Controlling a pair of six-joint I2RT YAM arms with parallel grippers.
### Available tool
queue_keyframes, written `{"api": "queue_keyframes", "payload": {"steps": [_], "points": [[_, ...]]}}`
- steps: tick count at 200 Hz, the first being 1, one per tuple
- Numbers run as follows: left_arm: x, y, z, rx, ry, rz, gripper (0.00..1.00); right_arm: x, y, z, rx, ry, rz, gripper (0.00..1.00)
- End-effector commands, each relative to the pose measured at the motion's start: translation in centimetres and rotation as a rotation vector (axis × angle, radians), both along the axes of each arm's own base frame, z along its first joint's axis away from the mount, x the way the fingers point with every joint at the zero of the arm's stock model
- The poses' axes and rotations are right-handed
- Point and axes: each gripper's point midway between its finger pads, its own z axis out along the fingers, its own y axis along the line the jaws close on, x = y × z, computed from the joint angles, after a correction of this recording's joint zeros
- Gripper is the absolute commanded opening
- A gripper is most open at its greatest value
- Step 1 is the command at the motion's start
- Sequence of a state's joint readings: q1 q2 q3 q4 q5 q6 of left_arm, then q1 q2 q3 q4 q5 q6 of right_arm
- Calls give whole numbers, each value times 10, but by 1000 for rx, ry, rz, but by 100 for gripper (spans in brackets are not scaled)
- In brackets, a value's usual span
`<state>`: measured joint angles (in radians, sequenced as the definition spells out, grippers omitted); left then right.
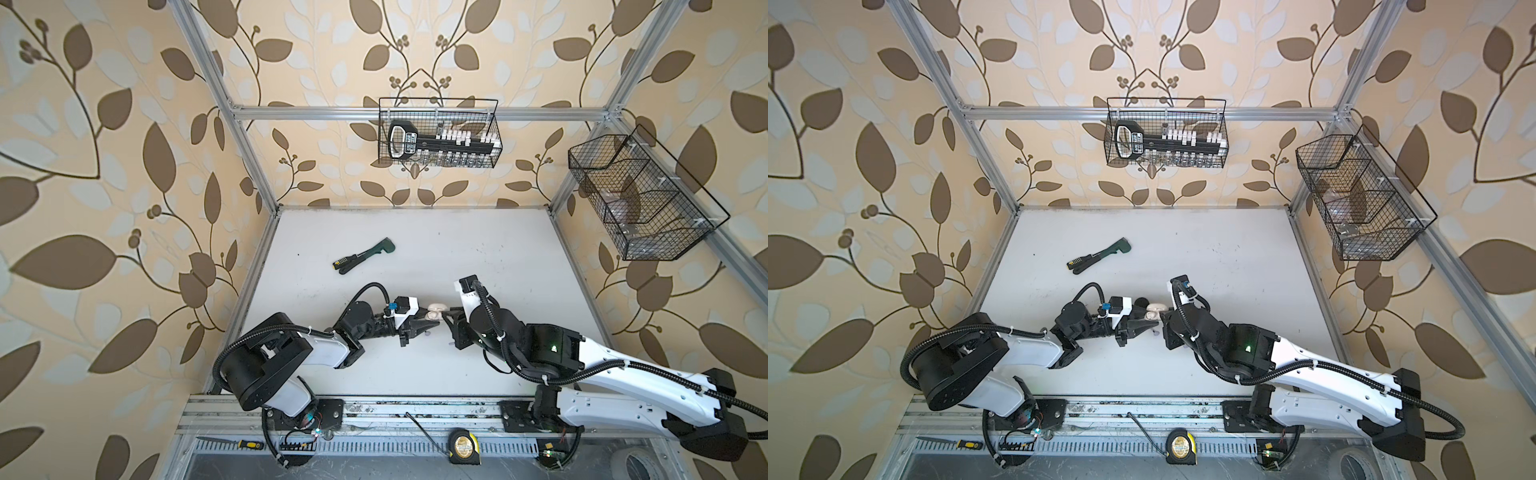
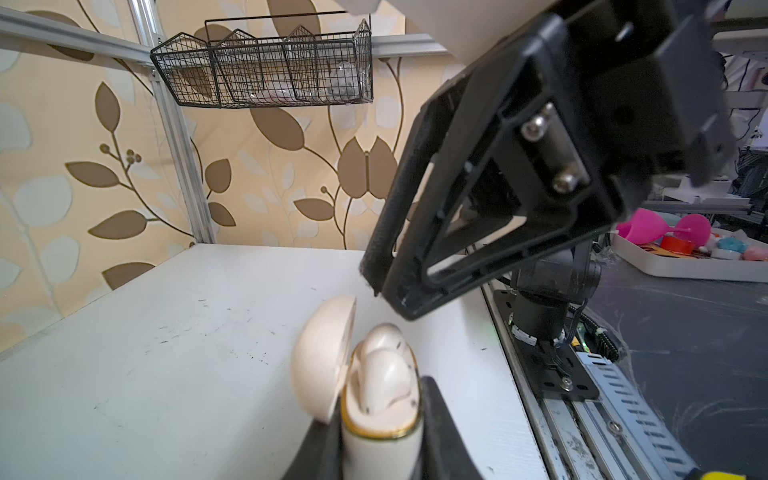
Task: Insert the wireless bluetooth earbuds into the charging case
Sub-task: 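Lift the right gripper away from the case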
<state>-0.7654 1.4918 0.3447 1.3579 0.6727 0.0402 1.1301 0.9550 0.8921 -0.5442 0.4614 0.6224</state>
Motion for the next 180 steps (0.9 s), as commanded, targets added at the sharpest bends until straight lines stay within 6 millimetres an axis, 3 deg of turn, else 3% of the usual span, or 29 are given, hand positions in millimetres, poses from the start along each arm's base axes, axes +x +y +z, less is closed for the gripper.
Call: {"api": "queue_keyframes", "payload": {"steps": [1, 23, 35, 49, 72, 101, 125, 180], "points": [[-3, -1, 31, -80, -71, -26, 0, 6, -11, 25, -2, -47, -27, 37], [-4, -2, 31, -80, -72, -32, 0, 24, -27, 50, 9, -98, -104, 44], [-3, -1, 32, -82, -72, -23, 0, 41, -48, 56, 9, -111, -213, 52], [1, 1, 32, -85, -74, 14, 0, 62, -73, 52, -2, -116, -344, 61], [4, 3, 30, -82, -79, 40, 0, 88, -83, 30, 52, -39, -345, 61], [2, -1, 28, -75, -76, 11, 0, 99, -67, -9, 200, 31, -175, 68], [1, -1, 28, -76, -68, 2, 0, 100, -60, -33, 182, 70, -145, 71], [-3, -8, 26, -68, -45, -62, 0, 89, -2, -49, 165, 109, 48, 66]]}}
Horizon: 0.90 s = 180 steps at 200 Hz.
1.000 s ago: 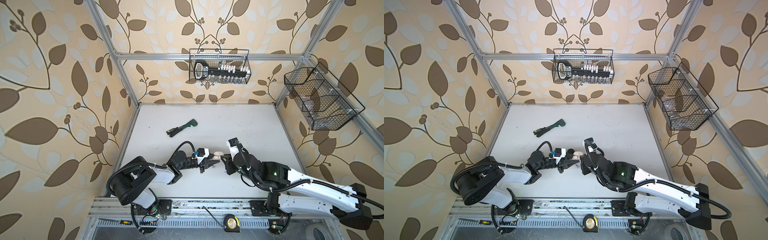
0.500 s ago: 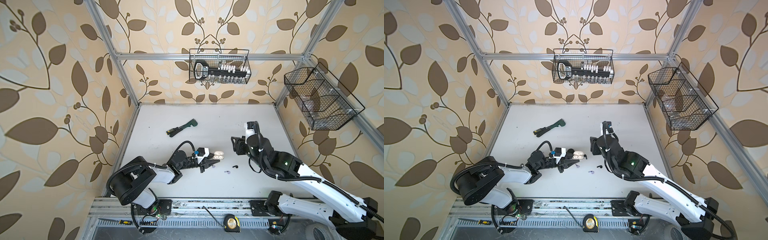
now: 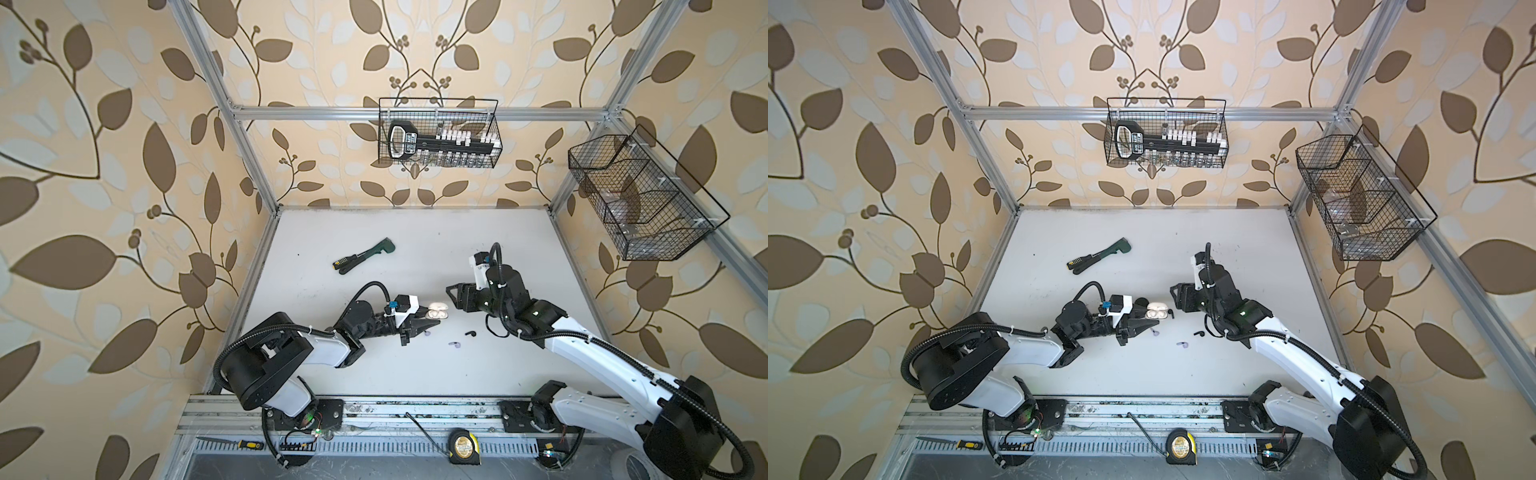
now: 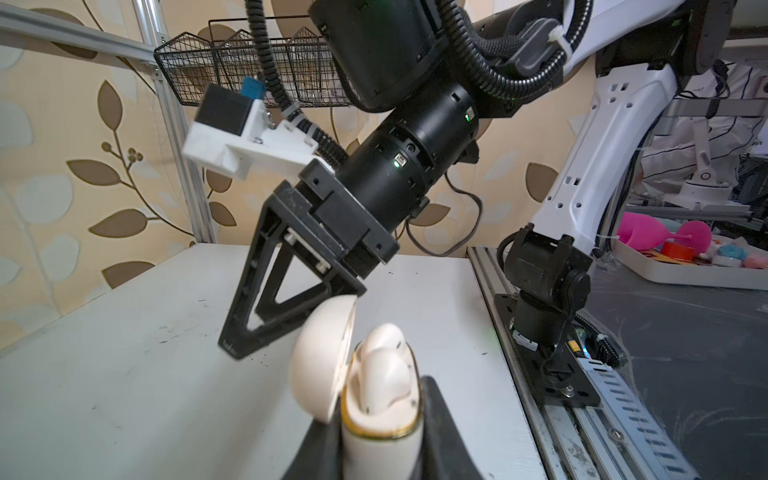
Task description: Insert the wireless bluetooth earbuds into the charging case
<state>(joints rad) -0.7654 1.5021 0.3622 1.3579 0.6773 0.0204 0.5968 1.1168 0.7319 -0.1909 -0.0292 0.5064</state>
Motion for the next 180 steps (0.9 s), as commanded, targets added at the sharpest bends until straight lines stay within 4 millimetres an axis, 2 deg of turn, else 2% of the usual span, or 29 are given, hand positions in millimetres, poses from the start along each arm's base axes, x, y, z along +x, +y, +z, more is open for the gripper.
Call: {"api": "queue_keyframes", "payload": {"steps": [1, 35, 92, 146, 180], "points": [[-5, -5, 24, -62, -59, -55, 0, -4, 31, 15, 35, -53, 117, 66], [-7, -5, 26, -67, -63, -64, 0, -18, 46, 28, 49, -109, 183, 66], [-7, -5, 25, -66, -59, -58, 0, -34, 53, 45, 81, -187, 228, 67], [0, -4, 24, -68, -38, -20, 0, -33, 46, 48, 65, -211, 188, 66], [31, 7, 18, -84, 49, 167, 0, -24, 21, 46, 20, -227, 68, 64]]}}
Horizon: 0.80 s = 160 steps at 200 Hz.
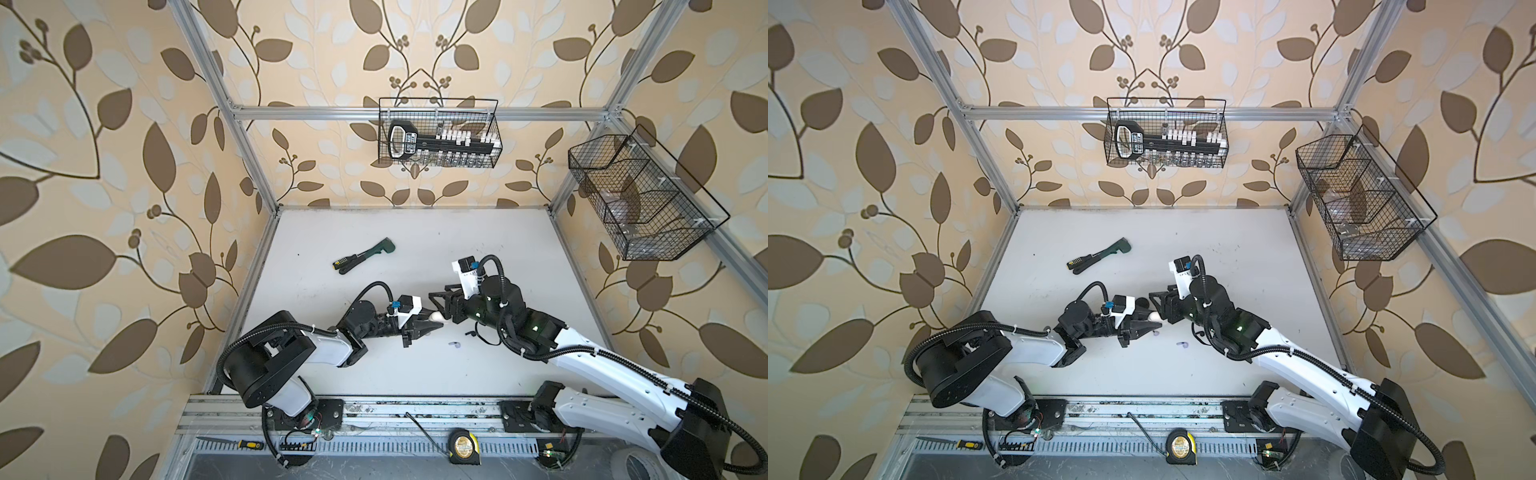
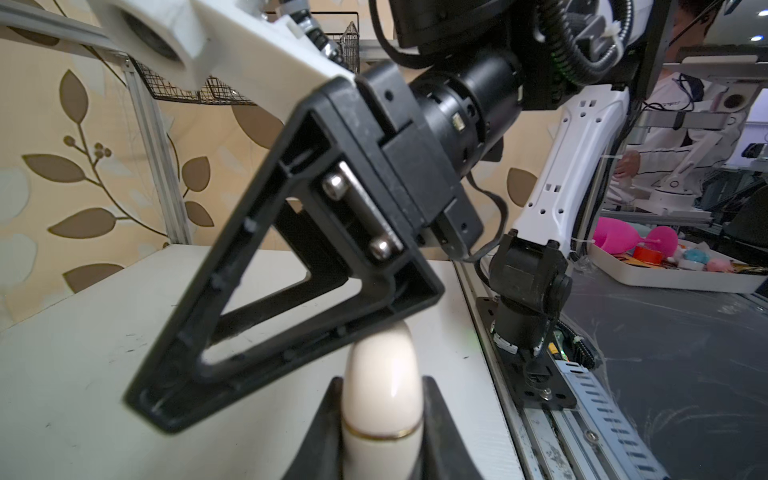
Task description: Insert the wireless bluetooth earbuds into the charging case
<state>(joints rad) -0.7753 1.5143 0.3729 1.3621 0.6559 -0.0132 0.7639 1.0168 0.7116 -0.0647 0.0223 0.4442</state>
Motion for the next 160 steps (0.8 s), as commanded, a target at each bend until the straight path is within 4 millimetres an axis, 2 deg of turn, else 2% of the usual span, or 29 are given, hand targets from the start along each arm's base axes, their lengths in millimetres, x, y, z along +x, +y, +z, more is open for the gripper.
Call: {"api": "queue_keyframes", "payload": {"steps": [1, 36, 60, 74, 92, 98, 99, 100, 106, 128, 143, 160], "points": [[30, 11, 17, -74, 20, 168, 0, 5, -22, -5, -36, -17, -94, 64], [82, 36, 8, -117, 212, 446, 0, 12, -54, -6, -27, -24, -217, 68], [100, 61, 4, -160, 258, 612, 0, 17, -67, -11, -14, -9, -264, 70], [115, 82, 1, -214, 333, 732, 0, 20, -67, -16, -9, 14, -264, 70], [139, 111, -14, -264, 514, 876, 0, 22, -64, -22, -24, 39, -259, 69], [147, 116, -26, -235, 574, 905, 0, 23, -63, -25, -30, 46, -258, 69], [147, 117, -21, -245, 575, 904, 0, 23, -63, -25, -32, 48, -258, 69], [148, 117, -26, -225, 592, 912, 0, 24, -63, -25, -32, 47, -258, 69], [153, 121, -27, -204, 631, 931, 0, 24, -62, -27, -37, 52, -258, 68], [167, 146, -52, -59, 739, 1124, 0, 27, -61, -32, -52, 71, -259, 68], [171, 152, -58, 2, 769, 1183, 0, 27, -57, -35, -54, 86, -246, 68], [174, 149, -63, 17, 805, 1144, 0, 29, -55, -39, -63, 97, -243, 68]]}}
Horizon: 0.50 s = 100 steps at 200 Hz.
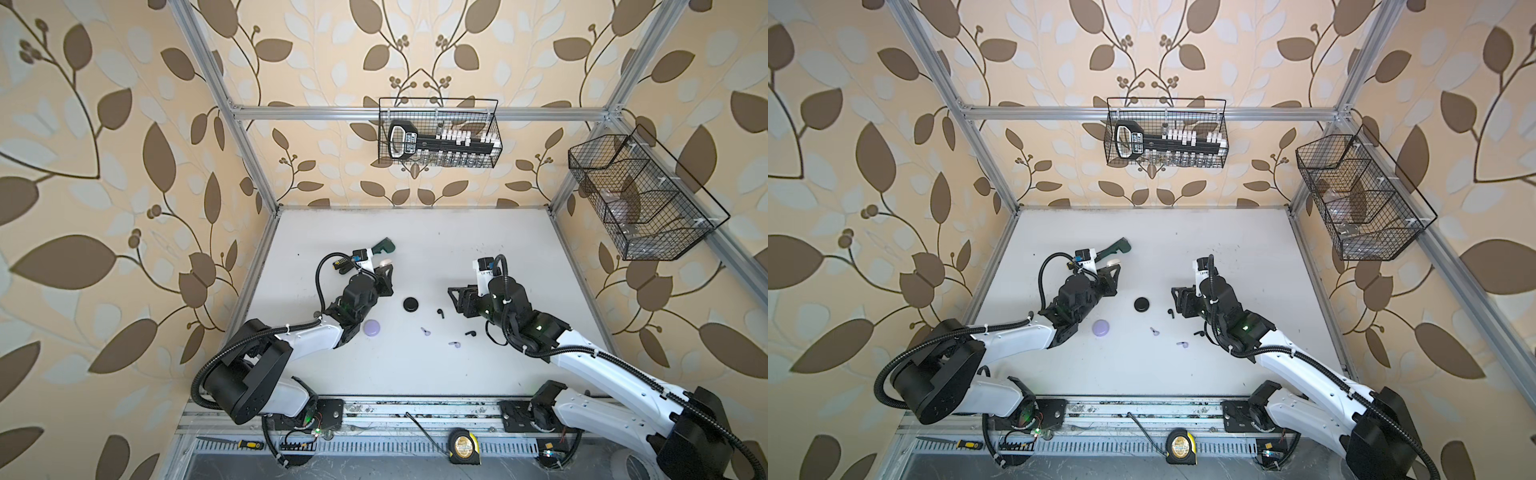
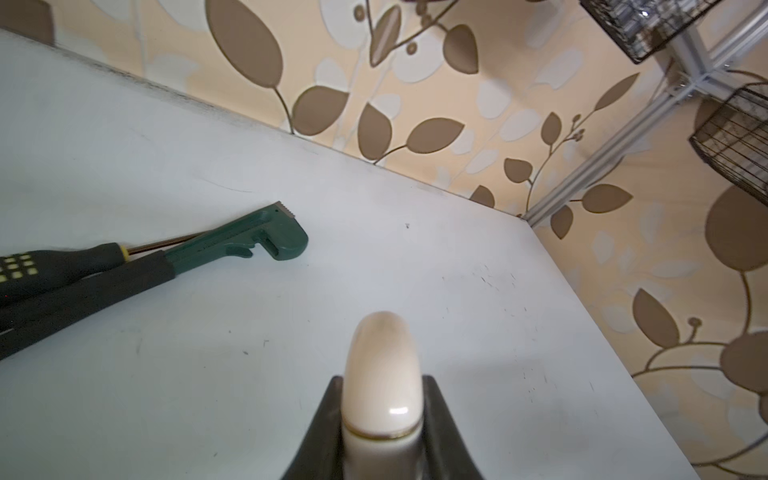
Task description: Insert the wireless bluetooth earbuds into the charging case
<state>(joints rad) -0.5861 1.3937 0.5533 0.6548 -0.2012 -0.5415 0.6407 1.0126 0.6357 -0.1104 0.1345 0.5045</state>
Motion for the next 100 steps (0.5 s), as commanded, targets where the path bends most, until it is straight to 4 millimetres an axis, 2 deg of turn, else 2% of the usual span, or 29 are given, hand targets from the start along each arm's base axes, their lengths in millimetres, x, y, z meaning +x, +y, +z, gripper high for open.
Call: {"api": "queue_keyframes", "payload": {"steps": [1, 22, 28, 58, 100], "points": [[0, 16, -21, 28, 139, 59, 0, 3, 4, 4, 10, 11, 5, 68], [7, 8, -29, -12, 195, 8, 0, 5, 4, -1, -6, 28, 0, 68], [9, 4, -44, -9, 239, -5, 0, 5, 5, -1, -9, 32, 2, 67], [19, -8, -71, -79, 361, -75, 0, 6, 7, -4, -15, 49, 9, 67], [26, -22, -93, -70, 484, -143, 0, 8, 10, -9, -23, 67, 16, 67]]}}
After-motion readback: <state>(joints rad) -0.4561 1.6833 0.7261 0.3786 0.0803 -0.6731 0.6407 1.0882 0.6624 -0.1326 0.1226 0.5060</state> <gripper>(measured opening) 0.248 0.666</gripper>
